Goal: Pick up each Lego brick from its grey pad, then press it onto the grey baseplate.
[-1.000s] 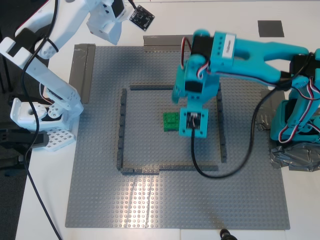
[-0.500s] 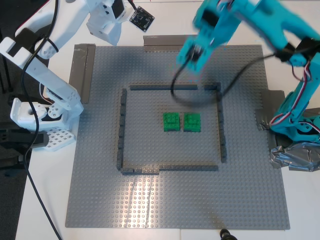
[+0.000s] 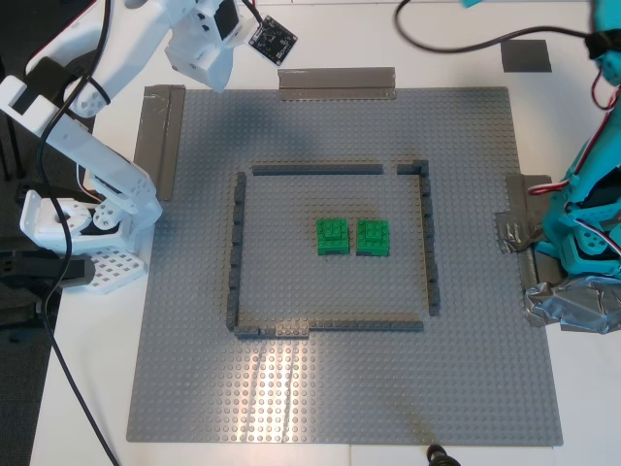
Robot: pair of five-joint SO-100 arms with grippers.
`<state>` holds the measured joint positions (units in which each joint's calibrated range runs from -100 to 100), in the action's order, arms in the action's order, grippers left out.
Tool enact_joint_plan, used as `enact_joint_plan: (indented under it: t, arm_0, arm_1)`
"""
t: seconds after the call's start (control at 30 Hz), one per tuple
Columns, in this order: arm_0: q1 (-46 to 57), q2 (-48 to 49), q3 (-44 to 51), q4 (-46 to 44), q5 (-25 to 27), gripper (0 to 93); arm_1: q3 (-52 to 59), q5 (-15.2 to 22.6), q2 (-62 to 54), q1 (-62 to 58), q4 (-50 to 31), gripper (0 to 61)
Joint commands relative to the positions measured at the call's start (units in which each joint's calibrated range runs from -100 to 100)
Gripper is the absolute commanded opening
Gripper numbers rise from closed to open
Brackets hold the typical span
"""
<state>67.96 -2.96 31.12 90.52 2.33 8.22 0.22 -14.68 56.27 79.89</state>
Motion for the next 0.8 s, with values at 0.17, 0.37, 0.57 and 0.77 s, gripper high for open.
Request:
enact_joint_plan:
  t: [0.17, 0.37, 0.57, 0.77]
  arm_0:
    - [9.6, 1.8, -5.7, -1.5, 0.1, 0.0]
    - [11.1, 1.8, -5.3, -1.5, 0.1, 0.0]
    - [11.2, 1.6, -6.3, -1.4, 0.1, 0.0]
    - [10.6, 1.6, -6.2, -1.4, 0.1, 0.0]
  arm_1:
    - [-1.0, 0.3, -3.3, 0.1, -0.6, 0.1]
    - [-1.1, 0.3, -3.1, 0.3, -0.6, 0.1]
    - [-1.4, 0.6, -2.4, 0.7, 0.1, 0.1]
    - [-1.7, 0.4, -1.9, 1.6, 0.1, 0.1]
